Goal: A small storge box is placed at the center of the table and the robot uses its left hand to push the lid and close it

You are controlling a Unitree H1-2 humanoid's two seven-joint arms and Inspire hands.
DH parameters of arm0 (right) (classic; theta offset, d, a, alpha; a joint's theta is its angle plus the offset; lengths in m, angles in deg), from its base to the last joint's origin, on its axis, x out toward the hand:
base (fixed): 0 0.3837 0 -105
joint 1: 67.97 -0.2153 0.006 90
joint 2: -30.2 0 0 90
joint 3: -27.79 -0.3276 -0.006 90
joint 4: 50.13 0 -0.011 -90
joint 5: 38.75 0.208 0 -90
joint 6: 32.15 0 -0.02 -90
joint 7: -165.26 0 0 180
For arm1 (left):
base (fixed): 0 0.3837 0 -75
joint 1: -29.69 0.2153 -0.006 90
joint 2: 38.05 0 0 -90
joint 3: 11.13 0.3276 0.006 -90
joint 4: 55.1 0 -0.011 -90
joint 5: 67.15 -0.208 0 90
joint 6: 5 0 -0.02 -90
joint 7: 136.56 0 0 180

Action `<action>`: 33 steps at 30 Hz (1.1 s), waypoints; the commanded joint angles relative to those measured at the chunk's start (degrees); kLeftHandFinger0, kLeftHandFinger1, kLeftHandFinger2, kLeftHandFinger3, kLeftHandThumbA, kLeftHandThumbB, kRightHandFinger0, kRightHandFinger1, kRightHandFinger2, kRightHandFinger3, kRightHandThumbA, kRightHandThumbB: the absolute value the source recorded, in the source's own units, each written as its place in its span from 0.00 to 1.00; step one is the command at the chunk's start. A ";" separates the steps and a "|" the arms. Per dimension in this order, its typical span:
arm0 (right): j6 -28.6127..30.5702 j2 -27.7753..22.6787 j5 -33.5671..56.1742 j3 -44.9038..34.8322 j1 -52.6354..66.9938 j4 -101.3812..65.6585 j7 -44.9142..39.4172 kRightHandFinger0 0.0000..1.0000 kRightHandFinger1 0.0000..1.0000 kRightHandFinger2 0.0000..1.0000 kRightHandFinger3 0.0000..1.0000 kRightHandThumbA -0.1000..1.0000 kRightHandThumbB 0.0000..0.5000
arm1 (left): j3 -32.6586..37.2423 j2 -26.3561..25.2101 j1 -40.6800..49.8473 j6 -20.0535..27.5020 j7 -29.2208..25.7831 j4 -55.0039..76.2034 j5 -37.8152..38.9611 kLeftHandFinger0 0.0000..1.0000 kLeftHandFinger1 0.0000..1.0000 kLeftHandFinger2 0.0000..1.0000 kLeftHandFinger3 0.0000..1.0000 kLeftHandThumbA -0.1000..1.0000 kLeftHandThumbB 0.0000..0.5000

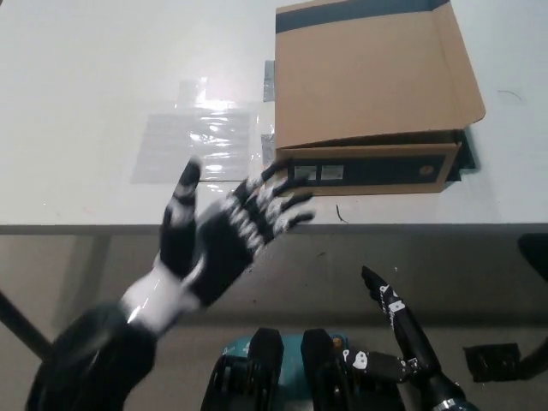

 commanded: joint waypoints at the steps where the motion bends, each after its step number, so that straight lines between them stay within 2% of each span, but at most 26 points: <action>1: 2.89 0.05 0.66 -0.32 -1.23 -1.37 0.09 1.00 1.00 1.00 1.00 1.00 0.79 | -1.28 -4.00 8.23 22.53 3.71 4.85 -17.84 1.00 1.00 1.00 1.00 1.00 0.87; 3: 2.89 0.22 0.63 -0.44 -1.33 -1.38 0.49 1.00 1.00 1.00 1.00 1.00 0.79 | -1.18 -5.49 8.47 28.80 1.46 -1.68 -25.12 1.00 1.00 1.00 1.00 1.00 0.73; 4: 2.89 0.33 0.81 -0.45 -1.26 -1.38 0.42 1.00 1.00 1.00 1.00 1.00 0.80 | -0.95 -6.21 8.61 29.61 0.39 -3.42 -27.36 1.00 1.00 1.00 1.00 1.00 0.72; 5: 2.89 0.41 0.96 -0.40 -1.14 -1.42 0.36 1.00 1.00 1.00 1.00 1.00 0.80 | -0.63 -6.81 8.67 30.85 -0.81 -5.01 -29.95 1.00 1.00 1.00 1.00 1.00 0.72; 7: 2.89 0.61 1.06 -0.31 -1.18 -1.42 0.42 1.00 1.00 1.00 1.00 1.00 0.80 | 0.43 -7.93 7.88 34.53 -4.92 -10.95 -37.06 1.00 1.00 1.00 1.00 1.00 0.82; 13: 2.89 0.81 0.61 -0.32 -1.50 -1.52 1.26 1.00 1.00 1.00 1.00 1.00 0.78 | 1.85 -8.19 5.79 35.88 -5.99 -18.96 -37.62 1.00 1.00 1.00 1.00 1.00 0.85; 16: 2.89 0.92 0.40 -0.17 -2.01 -1.14 1.42 1.00 1.00 1.00 1.00 1.00 0.77 | 1.80 -8.72 5.09 37.33 -5.43 -21.77 -37.47 1.00 1.00 1.00 1.00 1.00 0.73; 18: 2.89 0.83 0.24 0.01 -2.00 -1.25 1.28 1.00 1.00 1.00 1.00 1.00 0.77 | 1.64 -8.56 5.27 37.70 -5.50 -22.89 -37.32 1.00 1.00 1.00 1.00 1.00 0.71; 30: 2.89 1.08 0.33 -0.04 -2.31 -1.28 1.13 1.00 1.00 1.00 1.00 1.00 0.75 | 0.82 -7.76 5.07 39.74 -5.95 -27.70 -39.22 1.00 1.00 1.00 1.00 1.00 0.61; 33: 2.89 1.06 0.60 -0.20 -2.05 -1.63 0.92 1.00 1.00 1.00 1.00 1.00 0.75 | 0.83 -7.62 4.77 40.22 -6.14 -28.64 -40.21 1.00 1.00 1.00 1.00 1.00 0.65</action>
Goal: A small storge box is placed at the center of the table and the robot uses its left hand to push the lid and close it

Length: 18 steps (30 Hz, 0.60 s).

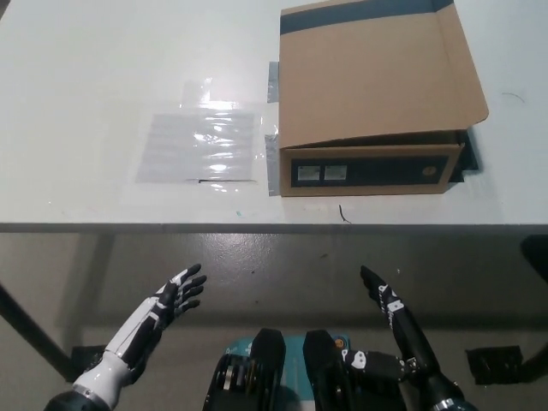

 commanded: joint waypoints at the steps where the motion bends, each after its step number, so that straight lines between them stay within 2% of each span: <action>1: 2.88 0.67 0.57 -0.19 -1.99 -1.56 0.69 1.00 1.00 1.00 1.00 1.00 0.77 | -0.20 -1.78 -2.59 10.51 -2.59 -1.11 -7.27 1.00 1.00 1.00 1.00 1.00 0.65; 13: 2.88 0.40 0.34 -0.01 -2.25 -1.73 0.40 1.00 1.00 1.00 1.00 1.00 0.77 | -1.11 -1.32 -2.79 10.95 -3.27 -1.95 -10.25 1.00 1.00 1.00 1.00 1.00 0.66; 18: 2.88 0.36 0.38 -0.11 -2.45 -1.19 0.54 1.00 1.00 1.00 1.00 1.00 0.80 | -1.36 -1.26 -2.68 11.41 -3.54 -1.82 -10.87 1.00 1.00 1.00 1.00 1.00 0.62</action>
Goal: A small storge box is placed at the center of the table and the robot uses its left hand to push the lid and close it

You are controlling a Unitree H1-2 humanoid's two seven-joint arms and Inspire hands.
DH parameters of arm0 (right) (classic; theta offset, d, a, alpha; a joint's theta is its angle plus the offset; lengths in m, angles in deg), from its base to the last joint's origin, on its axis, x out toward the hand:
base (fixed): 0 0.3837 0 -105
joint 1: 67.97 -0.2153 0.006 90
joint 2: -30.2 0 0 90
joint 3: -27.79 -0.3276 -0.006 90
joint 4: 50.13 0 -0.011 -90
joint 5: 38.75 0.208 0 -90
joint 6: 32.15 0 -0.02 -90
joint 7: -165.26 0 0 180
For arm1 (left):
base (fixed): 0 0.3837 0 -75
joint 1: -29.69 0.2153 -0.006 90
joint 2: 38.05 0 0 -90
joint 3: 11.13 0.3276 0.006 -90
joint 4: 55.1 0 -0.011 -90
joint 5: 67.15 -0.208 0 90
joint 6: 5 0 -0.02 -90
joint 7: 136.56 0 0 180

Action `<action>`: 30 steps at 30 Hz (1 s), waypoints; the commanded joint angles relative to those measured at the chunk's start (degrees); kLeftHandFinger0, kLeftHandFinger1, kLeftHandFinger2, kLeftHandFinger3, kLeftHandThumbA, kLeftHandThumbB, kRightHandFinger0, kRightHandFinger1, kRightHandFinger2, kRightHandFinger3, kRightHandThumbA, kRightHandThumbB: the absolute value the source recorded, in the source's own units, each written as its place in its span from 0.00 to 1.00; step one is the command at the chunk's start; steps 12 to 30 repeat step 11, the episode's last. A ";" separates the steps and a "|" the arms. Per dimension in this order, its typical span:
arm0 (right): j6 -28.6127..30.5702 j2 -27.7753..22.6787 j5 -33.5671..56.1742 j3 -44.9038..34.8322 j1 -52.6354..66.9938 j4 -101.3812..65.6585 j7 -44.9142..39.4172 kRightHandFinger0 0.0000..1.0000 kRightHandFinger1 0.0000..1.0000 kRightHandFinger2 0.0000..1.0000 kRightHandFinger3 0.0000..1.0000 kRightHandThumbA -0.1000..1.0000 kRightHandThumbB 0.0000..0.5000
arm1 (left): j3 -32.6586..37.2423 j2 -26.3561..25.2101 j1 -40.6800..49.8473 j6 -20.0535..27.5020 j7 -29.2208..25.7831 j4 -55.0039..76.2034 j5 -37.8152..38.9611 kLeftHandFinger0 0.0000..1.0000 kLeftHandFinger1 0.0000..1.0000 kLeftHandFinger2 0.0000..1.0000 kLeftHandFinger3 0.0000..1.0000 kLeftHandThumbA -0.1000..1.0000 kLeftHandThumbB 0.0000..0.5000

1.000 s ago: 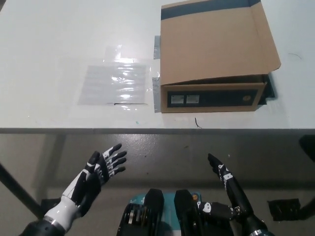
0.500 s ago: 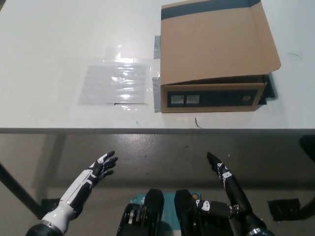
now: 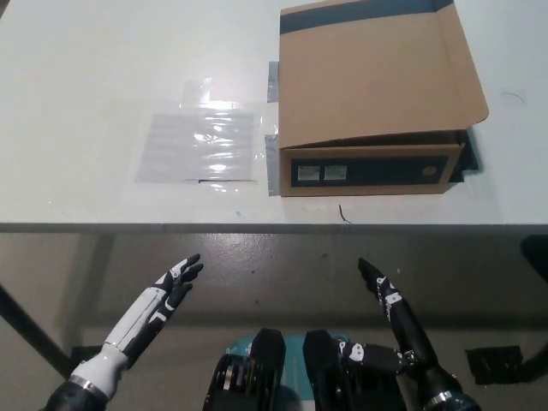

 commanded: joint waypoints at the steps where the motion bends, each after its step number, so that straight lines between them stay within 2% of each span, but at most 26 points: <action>1: 2.85 0.25 0.51 -0.10 -1.19 -1.17 0.39 1.00 1.00 1.00 1.00 1.00 0.79 | -0.78 -0.98 -0.67 3.33 -1.61 0.93 -1.66 1.00 1.00 1.00 1.00 1.00 0.62; 9: 2.85 0.21 0.61 0.05 -0.33 -1.41 0.31 1.00 1.00 1.00 1.00 1.00 0.80 | -1.14 -0.86 0.26 3.10 -2.12 1.33 -2.96 1.00 1.00 1.00 1.00 1.00 0.66; 30: 2.85 0.18 0.83 0.03 0.06 -1.55 0.14 1.00 1.00 1.00 1.00 1.00 0.80 | -1.10 -0.81 0.71 3.01 -2.18 1.63 -3.13 1.00 1.00 1.00 1.00 1.00 0.66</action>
